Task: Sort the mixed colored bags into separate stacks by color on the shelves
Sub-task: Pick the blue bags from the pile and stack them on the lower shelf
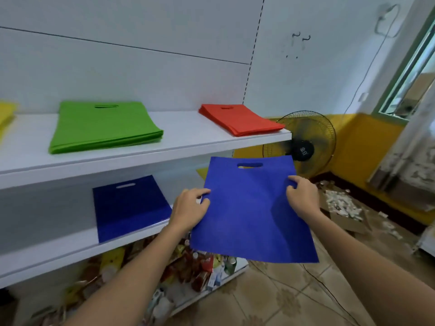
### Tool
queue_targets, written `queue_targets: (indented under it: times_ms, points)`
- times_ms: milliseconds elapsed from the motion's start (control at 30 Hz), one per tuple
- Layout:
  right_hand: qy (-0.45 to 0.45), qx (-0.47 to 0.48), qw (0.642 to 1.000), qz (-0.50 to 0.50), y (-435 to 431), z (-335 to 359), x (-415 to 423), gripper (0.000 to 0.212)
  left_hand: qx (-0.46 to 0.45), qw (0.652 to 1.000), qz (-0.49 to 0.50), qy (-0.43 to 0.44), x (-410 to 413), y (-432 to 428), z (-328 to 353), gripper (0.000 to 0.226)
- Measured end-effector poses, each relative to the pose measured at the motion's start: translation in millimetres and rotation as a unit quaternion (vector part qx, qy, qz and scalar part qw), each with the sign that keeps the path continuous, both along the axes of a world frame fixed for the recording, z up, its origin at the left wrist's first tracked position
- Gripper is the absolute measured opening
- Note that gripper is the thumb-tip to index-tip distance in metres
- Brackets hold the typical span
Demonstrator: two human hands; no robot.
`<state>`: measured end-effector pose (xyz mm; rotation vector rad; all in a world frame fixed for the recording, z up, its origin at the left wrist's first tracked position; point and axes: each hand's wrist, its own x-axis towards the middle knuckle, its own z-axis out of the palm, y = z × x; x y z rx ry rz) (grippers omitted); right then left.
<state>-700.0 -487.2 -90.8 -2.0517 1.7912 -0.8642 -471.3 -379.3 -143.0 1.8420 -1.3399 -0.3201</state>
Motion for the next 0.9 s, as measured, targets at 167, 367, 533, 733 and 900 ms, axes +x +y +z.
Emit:
queue_targets:
  times_ms: [167, 367, 533, 733, 900]
  points:
    - [0.001, 0.071, 0.993, 0.095, -2.2, -59.0, 68.1, 0.044, 0.077, 0.992, 0.085, 0.044, 41.0, 40.1, -59.4, 0.034]
    - [0.02, 0.117, 0.965, 0.232, -10.0, -115.3, 198.7, 0.047, 0.141, 0.97, 0.189, 0.056, 140.2, 77.3, -105.5, 0.043]
    - [0.022, 0.127, 0.942, 0.309, -29.1, -153.1, 287.7, 0.052, 0.147, 0.958, 0.245, 0.019, 199.2, 79.9, -134.6, 0.046]
    - [0.01, 0.103, 0.932, 0.347, -68.4, -189.8, 343.0, 0.056, 0.151, 0.957, 0.246, -0.014, 236.3, 57.8, -158.7, 0.067]
    - [0.024, 0.098, 0.923, 0.372, -91.7, -221.5, 377.3, 0.063, 0.164, 0.953, 0.247, -0.055, 254.2, 40.5, -182.2, 0.077]
